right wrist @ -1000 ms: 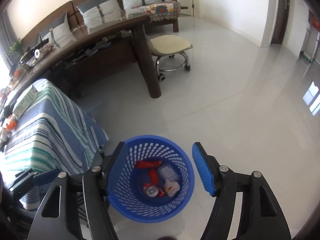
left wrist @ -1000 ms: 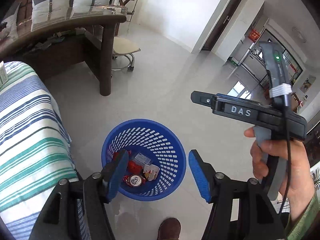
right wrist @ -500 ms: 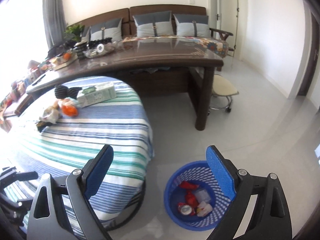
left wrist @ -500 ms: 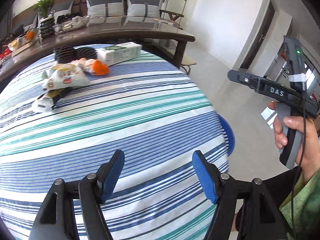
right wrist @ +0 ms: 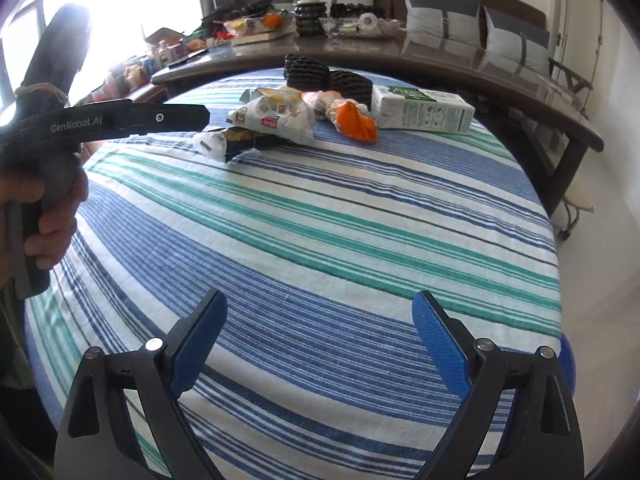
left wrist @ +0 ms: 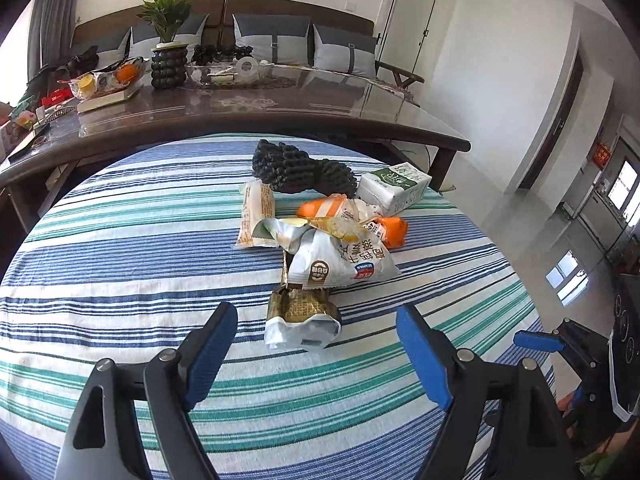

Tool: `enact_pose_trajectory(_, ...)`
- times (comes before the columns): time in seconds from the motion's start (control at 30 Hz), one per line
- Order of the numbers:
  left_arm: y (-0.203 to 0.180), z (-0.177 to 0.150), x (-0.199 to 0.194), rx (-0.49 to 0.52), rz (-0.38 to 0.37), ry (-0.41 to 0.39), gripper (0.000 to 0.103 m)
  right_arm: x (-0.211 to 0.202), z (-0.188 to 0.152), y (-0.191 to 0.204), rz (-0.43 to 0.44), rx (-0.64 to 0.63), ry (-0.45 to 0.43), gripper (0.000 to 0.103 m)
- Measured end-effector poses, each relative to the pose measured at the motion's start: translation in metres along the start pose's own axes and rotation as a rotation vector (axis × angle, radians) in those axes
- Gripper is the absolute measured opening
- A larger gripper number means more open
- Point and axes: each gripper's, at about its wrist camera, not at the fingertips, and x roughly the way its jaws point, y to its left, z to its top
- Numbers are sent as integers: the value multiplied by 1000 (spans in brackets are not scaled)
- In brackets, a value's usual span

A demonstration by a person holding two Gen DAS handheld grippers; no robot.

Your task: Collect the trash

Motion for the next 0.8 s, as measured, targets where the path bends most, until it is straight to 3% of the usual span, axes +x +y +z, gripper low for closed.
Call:
enact_pose_trajectory(0.1, 3, 3, 35, 30, -9, 106, 83, 1, 2, -8, -6, 35, -4, 94)
enact_pose_trajectory(0.2, 4, 1, 47, 59, -2, 104, 81, 0, 6, -16, -19, 63, -11, 94)
enact_pose_trajectory(0.23, 4, -1, 45, 62, -19, 83, 58, 0, 7, -19, -22, 70, -15, 94)
enact_pose_trajectory(0.27, 4, -1, 44, 62, -28, 86, 44, -1, 8, -20, -24, 76, -19, 94)
enact_pose_trajectory(0.4, 0, -15, 13, 67, 25, 55, 44, -3, 11, -27, -36, 91, -33, 94)
enact_pose_trajectory(0.57, 3, -48, -39, 67, 162, 22, 44, -2, 15, -27, -28, 94, -35, 94)
enact_pose_trajectory(0.8, 39, -67, -54, -48, 198, 15, 44, 14, 35, -6, 10, 46, -28, 94)
